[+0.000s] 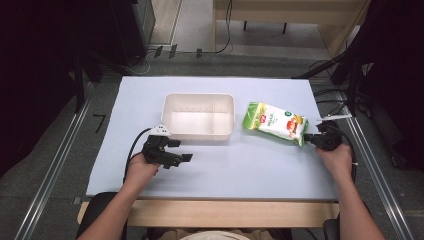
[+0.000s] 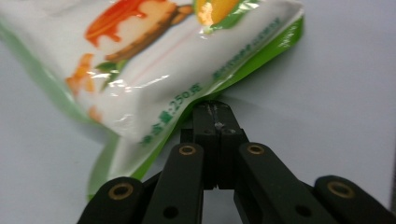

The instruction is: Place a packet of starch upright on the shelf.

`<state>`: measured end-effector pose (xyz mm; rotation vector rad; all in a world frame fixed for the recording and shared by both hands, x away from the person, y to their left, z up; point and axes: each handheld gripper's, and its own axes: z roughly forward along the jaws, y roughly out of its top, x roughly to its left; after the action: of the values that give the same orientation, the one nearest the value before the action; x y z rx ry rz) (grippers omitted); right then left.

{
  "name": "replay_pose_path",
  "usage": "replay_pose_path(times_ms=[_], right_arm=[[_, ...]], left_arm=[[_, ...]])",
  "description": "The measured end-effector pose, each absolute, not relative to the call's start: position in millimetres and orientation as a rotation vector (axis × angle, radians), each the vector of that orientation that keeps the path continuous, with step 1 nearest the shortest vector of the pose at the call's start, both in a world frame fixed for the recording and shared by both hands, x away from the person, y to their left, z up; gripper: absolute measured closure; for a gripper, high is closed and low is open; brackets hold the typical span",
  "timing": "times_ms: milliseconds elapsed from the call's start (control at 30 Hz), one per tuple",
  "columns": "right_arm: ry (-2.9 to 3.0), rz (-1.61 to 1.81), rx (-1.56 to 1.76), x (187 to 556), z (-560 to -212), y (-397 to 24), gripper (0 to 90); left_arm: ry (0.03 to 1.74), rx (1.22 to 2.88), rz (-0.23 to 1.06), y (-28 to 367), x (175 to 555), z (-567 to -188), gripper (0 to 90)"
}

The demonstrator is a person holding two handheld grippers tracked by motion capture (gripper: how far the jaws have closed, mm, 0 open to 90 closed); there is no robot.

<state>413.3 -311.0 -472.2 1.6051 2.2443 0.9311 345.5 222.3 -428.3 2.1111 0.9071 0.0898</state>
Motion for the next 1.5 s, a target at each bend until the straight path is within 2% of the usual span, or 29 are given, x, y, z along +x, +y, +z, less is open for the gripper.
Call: replay_pose_path(times_ms=[933,1500], right_arm=[[2.477,0.969,1.356,398.1,-459.5,-238.1,90.0],[2.541,0.991,1.264,423.1,-457.1,-179.0,90.0]], left_arm=[[0.906,2.098,0.084,222.4,347.0,-428.6,22.0],[0.947,2.086,0.100,233.1,342.0,-428.4,22.0]])
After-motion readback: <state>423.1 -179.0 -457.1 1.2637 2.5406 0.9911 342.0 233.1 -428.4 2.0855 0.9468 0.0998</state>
